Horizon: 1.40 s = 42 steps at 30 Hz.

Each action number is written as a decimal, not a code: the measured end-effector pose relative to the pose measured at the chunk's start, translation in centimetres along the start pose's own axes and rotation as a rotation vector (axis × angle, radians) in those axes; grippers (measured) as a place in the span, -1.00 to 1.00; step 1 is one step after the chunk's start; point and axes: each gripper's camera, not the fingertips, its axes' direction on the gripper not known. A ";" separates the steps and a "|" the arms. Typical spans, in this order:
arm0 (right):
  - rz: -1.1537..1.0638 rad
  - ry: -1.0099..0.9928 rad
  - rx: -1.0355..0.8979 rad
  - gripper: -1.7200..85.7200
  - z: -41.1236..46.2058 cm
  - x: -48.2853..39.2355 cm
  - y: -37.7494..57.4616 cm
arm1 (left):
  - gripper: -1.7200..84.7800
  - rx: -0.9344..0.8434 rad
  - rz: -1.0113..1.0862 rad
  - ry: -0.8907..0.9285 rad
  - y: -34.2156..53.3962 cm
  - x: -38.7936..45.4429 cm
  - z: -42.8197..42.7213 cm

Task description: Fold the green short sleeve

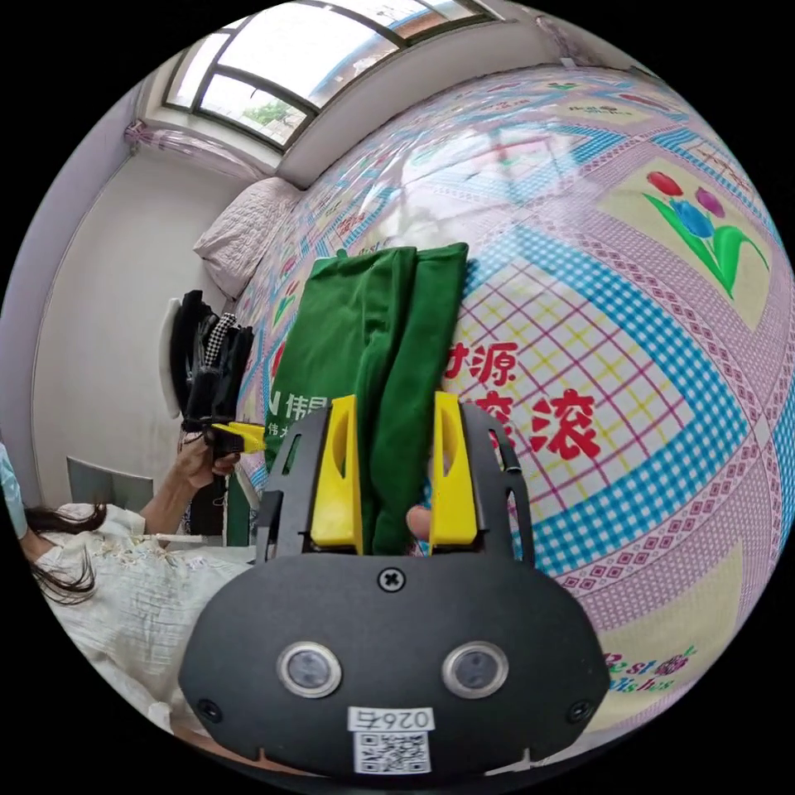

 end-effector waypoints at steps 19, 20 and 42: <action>-0.097 -0.353 -0.326 -0.95 18.7 -7.0 -7.5 | -0.94 0.287 -0.334 -0.009 15.9 -12.2 -15.5; -0.119 -0.353 -0.346 -0.95 20.7 -8.8 -8.1 | -0.94 0.299 -0.354 -0.032 17.4 -13.2 -17.3; 0.018 -0.273 -0.299 -0.89 28.2 -18.2 -1.2 | -0.75 0.502 -0.275 0.130 43.4 -14.9 -22.5</action>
